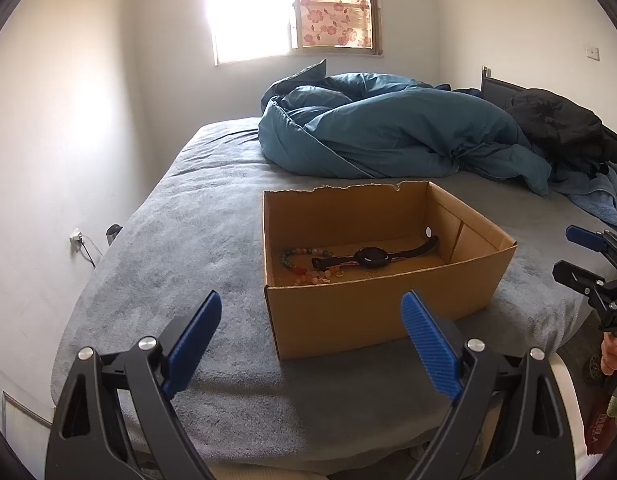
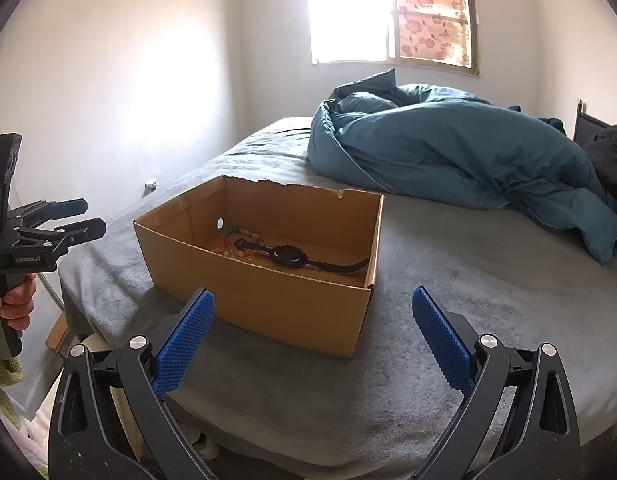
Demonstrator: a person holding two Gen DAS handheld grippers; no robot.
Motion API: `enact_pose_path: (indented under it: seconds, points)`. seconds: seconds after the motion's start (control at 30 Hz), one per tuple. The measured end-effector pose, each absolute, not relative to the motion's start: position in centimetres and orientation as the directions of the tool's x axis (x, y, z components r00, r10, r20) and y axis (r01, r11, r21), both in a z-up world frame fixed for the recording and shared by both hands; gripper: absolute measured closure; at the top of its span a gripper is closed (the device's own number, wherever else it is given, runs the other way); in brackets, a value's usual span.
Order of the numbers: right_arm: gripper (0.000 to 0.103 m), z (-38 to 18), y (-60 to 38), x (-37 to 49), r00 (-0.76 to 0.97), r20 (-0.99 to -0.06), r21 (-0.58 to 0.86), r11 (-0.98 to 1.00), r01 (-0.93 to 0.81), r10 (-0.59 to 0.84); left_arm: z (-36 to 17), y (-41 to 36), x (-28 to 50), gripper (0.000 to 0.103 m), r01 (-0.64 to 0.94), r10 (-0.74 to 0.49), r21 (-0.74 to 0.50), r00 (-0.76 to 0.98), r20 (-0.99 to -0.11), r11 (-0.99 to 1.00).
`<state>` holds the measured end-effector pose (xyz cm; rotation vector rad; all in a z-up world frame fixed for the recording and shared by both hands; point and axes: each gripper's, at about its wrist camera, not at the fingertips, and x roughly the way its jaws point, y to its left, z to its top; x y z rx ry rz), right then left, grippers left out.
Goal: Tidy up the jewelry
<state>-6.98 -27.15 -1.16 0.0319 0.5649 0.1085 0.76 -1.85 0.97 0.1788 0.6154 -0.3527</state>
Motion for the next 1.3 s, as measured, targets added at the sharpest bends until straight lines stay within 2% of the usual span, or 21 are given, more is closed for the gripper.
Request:
enact_pose_path:
  seconds: [1.3]
  points:
    - [0.008, -1.32, -26.98, -6.96, 0.838, -0.534, 0.071, 0.994, -0.087, 0.112, 0.77, -2.05, 0.72, 0.014, 0.340, -0.236, 0.065, 0.766, -0.598, 0.938]
